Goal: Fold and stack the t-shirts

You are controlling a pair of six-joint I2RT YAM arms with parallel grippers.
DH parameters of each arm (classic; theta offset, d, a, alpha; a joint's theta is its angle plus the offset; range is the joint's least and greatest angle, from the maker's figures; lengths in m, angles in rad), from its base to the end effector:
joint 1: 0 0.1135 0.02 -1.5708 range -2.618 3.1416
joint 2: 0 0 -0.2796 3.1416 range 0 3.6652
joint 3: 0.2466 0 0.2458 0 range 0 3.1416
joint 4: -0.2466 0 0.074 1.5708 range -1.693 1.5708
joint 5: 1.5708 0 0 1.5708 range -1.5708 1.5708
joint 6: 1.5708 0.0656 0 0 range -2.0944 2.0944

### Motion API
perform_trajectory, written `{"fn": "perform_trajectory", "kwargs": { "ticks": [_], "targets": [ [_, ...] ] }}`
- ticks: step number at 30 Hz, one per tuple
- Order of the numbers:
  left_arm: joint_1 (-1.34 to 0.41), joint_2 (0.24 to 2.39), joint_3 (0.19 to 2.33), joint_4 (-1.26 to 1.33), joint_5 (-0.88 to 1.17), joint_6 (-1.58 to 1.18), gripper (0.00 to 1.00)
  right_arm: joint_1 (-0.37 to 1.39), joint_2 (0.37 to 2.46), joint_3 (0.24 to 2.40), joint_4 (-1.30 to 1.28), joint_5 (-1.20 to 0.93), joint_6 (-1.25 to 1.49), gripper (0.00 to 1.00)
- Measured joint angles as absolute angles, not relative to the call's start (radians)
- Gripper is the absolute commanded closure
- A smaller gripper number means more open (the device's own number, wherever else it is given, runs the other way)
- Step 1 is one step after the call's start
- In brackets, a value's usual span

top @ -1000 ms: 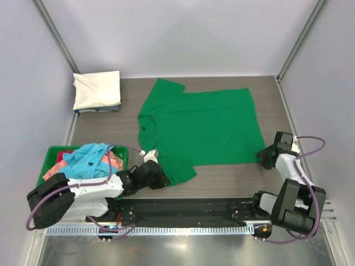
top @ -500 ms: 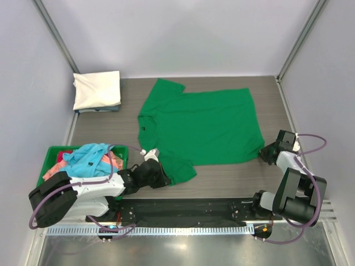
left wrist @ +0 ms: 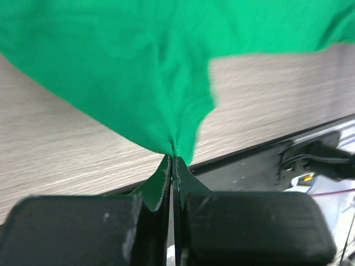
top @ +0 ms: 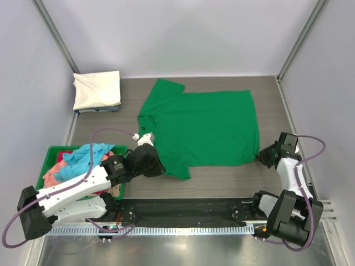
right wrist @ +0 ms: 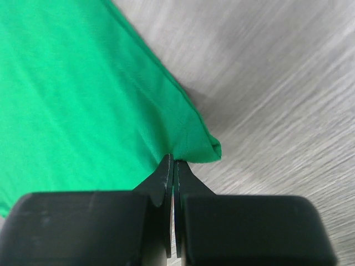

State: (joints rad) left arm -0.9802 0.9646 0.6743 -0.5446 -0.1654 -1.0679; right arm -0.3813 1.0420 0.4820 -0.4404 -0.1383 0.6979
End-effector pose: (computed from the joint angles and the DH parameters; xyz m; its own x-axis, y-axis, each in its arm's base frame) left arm 0.1200 -0.1596 0.2297 -0.8629 -0.2649 -0.4305 0.0036 0.8484 -0.5293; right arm 0.1777 -0.0615 0.1622 -0.4061 0.8486 -0.3392 0.7315 0.5243 0.4359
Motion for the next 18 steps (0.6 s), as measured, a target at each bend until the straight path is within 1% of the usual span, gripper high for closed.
{"fn": "perform_trajectory", "kwargs": {
  "ticks": [5, 9, 11, 18],
  "targets": [
    [-0.936, 1.007, 0.861, -0.687, -0.212, -1.005, 1.0, -0.381, 1.048, 0.57, -0.476, -0.144, 0.693, 0.99],
    [-0.833, 1.092, 0.972, -0.742, -0.212, -0.923, 1.0, -0.381, 1.1, 0.654, -0.462, -0.167, 0.716, 0.99],
    [-0.787, 1.137, 1.021, -0.757, -0.207, -0.886, 1.0, -0.379, 1.135, 0.688, -0.446, -0.18, 0.729, 0.99],
    [-0.571, 1.372, 1.294, -0.796, -0.141, -0.722, 1.0, -0.359, 1.334, 0.829, -0.401, -0.218, 0.742, 0.99]
  ]
}}
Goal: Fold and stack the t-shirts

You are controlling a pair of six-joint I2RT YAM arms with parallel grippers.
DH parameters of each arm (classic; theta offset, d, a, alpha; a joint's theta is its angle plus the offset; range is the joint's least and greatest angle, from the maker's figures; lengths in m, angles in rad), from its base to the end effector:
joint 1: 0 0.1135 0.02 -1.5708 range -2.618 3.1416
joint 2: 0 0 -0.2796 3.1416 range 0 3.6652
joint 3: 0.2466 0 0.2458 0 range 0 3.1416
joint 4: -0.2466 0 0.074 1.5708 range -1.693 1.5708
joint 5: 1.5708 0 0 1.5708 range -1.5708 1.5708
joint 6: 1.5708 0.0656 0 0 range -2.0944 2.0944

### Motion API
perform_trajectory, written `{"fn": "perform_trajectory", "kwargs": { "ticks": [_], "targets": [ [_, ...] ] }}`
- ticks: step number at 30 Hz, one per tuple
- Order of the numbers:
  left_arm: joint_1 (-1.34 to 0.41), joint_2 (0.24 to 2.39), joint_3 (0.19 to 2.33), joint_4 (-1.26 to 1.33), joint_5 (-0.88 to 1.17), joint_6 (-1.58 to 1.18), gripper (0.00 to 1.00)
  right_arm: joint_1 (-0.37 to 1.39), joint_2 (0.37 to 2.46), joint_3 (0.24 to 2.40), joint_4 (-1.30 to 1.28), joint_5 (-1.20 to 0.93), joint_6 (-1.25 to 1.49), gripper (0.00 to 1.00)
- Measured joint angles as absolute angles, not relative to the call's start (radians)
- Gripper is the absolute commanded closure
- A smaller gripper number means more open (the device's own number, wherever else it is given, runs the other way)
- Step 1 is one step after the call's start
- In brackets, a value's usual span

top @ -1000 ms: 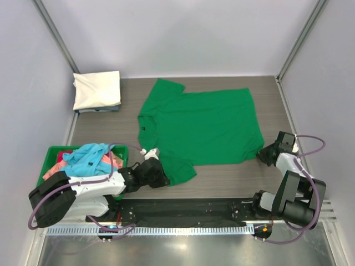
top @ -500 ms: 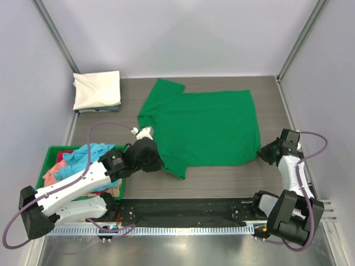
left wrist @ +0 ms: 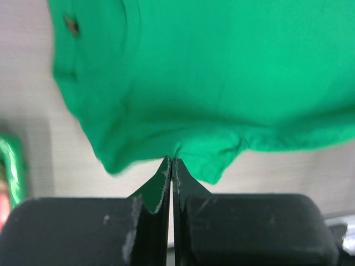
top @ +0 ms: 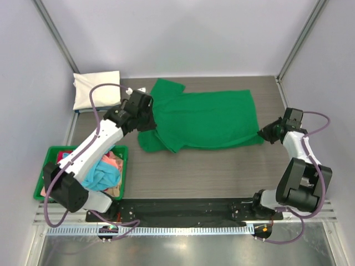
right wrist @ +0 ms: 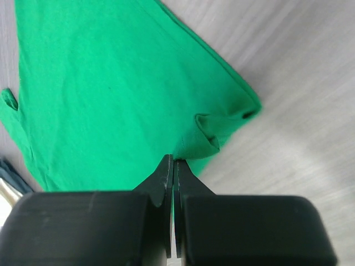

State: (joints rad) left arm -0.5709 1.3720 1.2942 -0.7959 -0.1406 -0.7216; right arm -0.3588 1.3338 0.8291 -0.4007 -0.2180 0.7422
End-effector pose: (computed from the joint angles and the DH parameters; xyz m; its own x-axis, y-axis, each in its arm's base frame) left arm 0.2543 -0.1524 0.3224 -0.7878 -0.2714 -0.5530 -0.0813 0.9357 -0.3434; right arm 0.2646 -0.0841 0.2139 -0.3956 0.8532 -0.3400 0.6584 0.5216 0.5427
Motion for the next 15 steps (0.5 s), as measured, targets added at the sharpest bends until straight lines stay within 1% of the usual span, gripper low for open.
{"fn": "perform_trajectory", "kwargs": {
  "ticks": [7, 15],
  "targets": [
    [-0.414, 1.623, 1.561, -0.82, -0.061, -0.616, 1.0, -0.267, 1.477, 0.941, -0.383, -0.21, 0.744, 0.99],
    [-0.327, 1.873, 1.847, -0.883, 0.006, -0.539, 1.0, -0.259, 1.599, 1.06, -0.371, -0.168, 0.763, 0.99]
  ]
}}
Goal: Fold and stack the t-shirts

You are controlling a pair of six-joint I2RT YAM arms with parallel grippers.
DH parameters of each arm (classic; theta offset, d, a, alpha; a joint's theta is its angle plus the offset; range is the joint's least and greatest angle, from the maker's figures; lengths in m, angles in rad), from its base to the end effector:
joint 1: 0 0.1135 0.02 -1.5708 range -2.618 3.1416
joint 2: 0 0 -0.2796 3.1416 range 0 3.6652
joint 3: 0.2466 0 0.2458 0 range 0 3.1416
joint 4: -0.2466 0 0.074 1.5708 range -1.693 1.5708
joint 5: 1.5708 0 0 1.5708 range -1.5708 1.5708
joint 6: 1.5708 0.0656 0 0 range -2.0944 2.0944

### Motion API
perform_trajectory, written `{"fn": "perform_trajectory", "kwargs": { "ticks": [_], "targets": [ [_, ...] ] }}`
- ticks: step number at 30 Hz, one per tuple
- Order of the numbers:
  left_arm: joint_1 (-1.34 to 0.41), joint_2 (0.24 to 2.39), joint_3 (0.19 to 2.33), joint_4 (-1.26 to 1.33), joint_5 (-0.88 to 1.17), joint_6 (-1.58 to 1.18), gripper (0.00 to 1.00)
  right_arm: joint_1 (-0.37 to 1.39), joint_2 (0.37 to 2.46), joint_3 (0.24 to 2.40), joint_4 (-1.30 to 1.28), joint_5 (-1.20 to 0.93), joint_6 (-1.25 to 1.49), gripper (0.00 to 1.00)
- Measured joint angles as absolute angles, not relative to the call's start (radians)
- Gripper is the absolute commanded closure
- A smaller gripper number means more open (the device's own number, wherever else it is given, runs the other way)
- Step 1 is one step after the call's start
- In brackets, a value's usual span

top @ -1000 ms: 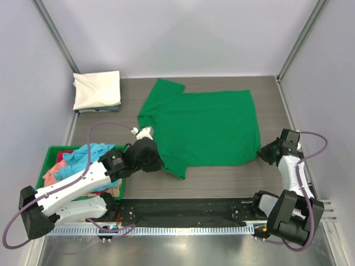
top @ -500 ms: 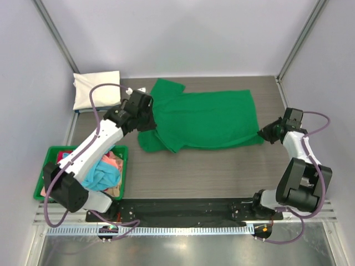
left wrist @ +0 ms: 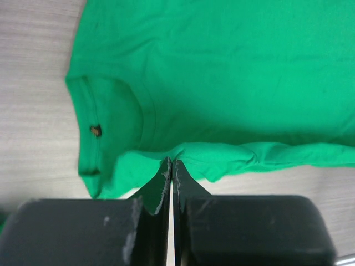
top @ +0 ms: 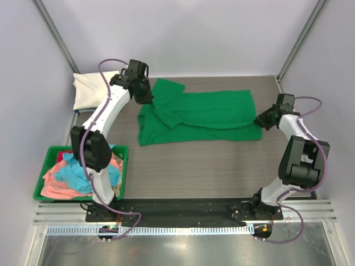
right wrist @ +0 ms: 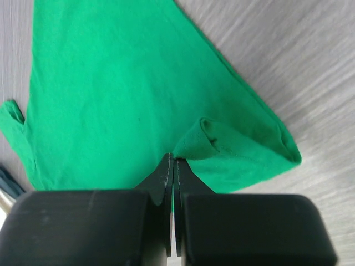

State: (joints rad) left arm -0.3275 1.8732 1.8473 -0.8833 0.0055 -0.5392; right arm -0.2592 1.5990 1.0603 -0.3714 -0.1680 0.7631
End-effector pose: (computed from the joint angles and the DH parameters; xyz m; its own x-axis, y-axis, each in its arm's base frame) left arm 0.4060 -0.1383 0.3241 -0.8079 -0.2678 -0.5250 -0.1048 0.9419 -0.3192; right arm 0.3395 -0.0787 0.2127 -0.4454 0.8231 -0.3522 0.6384 0.5678 0.5196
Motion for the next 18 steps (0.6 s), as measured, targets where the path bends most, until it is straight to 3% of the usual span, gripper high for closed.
{"fn": "perform_trajectory", "kwargs": {
  "ticks": [14, 15, 16, 17, 18],
  "targets": [
    [-0.277, 2.241, 2.255, -1.017, 0.052, -0.487, 0.99, -0.245, 1.798, 1.223, -0.372, -0.125, 0.801, 0.99],
    [-0.273, 2.273, 2.296, -1.028, 0.056, -0.487, 0.92, -0.242, 1.813, 1.237, -0.371, -0.12, 0.803, 0.96],
    [-0.266, 2.309, 2.344, -1.032, 0.062, -0.485, 0.8, -0.241, 1.825, 1.25, -0.372, -0.115, 0.805, 0.74],
    [-0.258, 2.347, 2.395, -1.036, 0.076, -0.482, 0.58, -0.238, 1.85, 1.276, -0.38, -0.111, 0.808, 0.54],
    [-0.249, 2.394, 2.461, -1.042, 0.094, -0.482, 0.47, -0.237, 1.868, 1.298, -0.382, -0.107, 0.815, 0.34]
  ]
}}
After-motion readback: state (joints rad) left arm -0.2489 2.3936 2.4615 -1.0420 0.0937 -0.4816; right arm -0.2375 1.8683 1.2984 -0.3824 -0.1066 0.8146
